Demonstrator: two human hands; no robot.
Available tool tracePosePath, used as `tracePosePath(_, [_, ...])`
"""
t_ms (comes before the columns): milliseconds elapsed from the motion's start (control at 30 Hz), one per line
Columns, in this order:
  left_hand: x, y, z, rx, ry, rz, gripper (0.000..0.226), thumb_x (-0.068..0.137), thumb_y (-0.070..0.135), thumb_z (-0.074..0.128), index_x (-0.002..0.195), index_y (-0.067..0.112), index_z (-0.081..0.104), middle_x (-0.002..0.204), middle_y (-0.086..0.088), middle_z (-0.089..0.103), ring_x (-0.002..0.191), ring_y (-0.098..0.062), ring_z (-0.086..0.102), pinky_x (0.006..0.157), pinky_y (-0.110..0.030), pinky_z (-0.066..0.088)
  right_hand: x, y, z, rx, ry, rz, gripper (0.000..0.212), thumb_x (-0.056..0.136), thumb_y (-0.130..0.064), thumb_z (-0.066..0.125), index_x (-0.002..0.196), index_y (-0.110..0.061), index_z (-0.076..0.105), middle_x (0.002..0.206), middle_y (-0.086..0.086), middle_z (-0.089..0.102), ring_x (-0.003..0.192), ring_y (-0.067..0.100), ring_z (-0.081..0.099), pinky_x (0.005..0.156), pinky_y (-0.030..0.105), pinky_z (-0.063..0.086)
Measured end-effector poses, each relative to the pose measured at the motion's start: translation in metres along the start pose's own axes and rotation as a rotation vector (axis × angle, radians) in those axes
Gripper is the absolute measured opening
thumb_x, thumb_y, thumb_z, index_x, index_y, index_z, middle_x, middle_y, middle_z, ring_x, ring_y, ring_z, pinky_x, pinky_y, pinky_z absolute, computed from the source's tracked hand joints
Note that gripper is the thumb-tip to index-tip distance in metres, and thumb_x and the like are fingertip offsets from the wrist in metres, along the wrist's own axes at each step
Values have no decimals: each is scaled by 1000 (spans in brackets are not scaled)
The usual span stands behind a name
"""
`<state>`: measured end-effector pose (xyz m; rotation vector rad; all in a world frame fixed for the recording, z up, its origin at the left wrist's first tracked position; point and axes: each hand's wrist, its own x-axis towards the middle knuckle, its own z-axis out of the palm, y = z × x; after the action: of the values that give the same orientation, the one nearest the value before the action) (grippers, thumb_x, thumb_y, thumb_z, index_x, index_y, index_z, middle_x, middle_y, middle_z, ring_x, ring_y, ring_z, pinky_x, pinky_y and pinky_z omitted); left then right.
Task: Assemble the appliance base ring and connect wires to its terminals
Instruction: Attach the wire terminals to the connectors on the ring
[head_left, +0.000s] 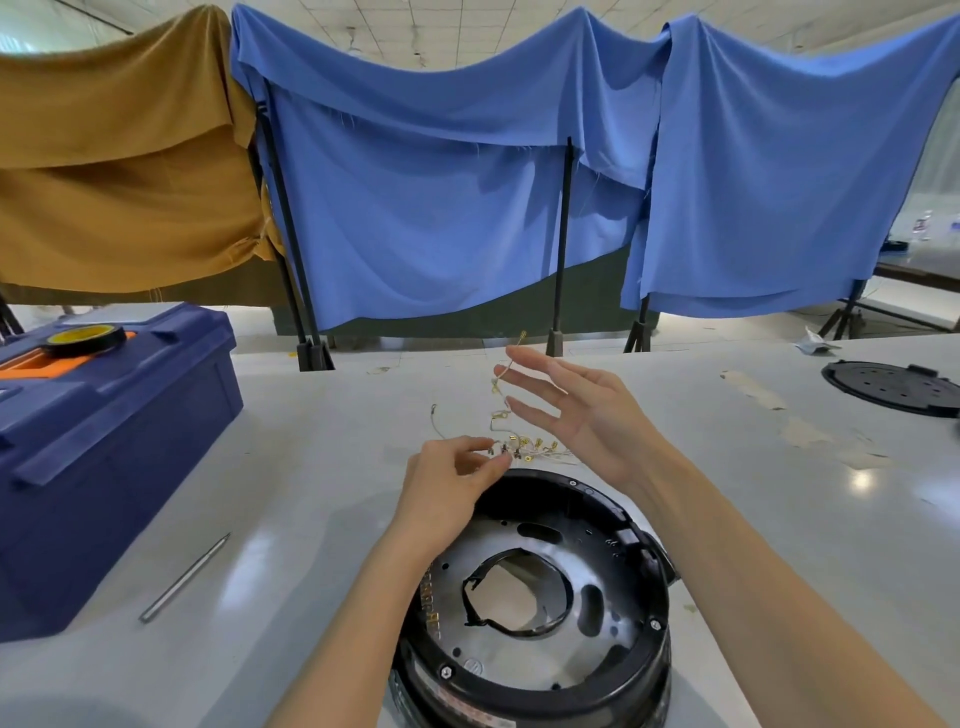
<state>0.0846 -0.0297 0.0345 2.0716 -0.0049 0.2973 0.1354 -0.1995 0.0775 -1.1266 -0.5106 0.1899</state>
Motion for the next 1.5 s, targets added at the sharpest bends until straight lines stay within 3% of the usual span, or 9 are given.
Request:
tracePosePath(233, [1,4,6,36,-5,39,45,78,32,78,121,24,65,120,9,63,112,-8,56,97,-31,45,-8,3,2,162,23,10,33,99,-11,47,122,10,57,133,13,60,124,30,57,96,58,48])
tracePosePath(433, [1,6,6,-56,176,132,23,97,20,55,116,18,68,100,5,72,94,-2,63,78,-6,44,-14,0,-10,204,94,-13,25,96,-14,52,94,-5,75,130,12,63,121,31,59,90,63,49])
tracePosePath(567, [1,9,-3,-256,226,146,17,96,15,56,106,16,70,85,8,75,88,-2,68,75,-7,48,-19,-2,-24,157,219,-26,28,99,-16,50,114,0,67,126,10,65,117,30,61,93,57,51])
tracePosePath(700, [-1,22,-9,-470,105,92,16,96,18,56,100,17,72,83,1,76,79,-13,71,67,-14,50,-26,2,-23,45,302,-3,27,98,-18,52,119,-8,66,120,9,68,112,28,65,96,53,50])
tracePosePath(900, [-10,34,-9,-744,-18,-54,20,93,19,59,101,6,72,87,-8,75,77,-22,72,64,-21,54,-35,8,0,-453,463,-128,47,85,-39,70,120,-44,38,101,-4,69,91,11,70,84,36,57])
tracePosePath(1067, [-14,35,-9,-783,-2,-130,12,89,13,66,94,4,72,75,-9,74,78,-30,74,64,-26,59,-48,10,13,-518,434,-285,85,86,-34,71,139,-63,11,96,-5,68,88,6,69,75,20,52])
tracePosePath(1167, [-17,35,-11,-819,28,-154,14,85,9,70,95,-1,70,80,-16,74,77,-32,73,63,-28,59,-53,14,23,-612,506,-314,82,84,-31,73,140,-49,16,98,-5,65,87,2,65,71,14,50])
tracePosePath(1300, [-20,34,-10,-819,51,-146,13,84,9,71,94,1,72,84,-17,75,78,-29,74,64,-28,60,-61,23,34,-568,614,-274,62,80,-30,78,118,-33,29,81,1,67,74,4,65,69,13,49])
tracePosePath(1500, [-22,33,-3,-795,39,-143,8,82,11,73,79,4,77,80,-17,74,72,-27,73,57,-23,56,-64,24,35,-575,332,77,29,74,-33,82,91,-14,68,68,1,74,68,10,71,65,16,50])
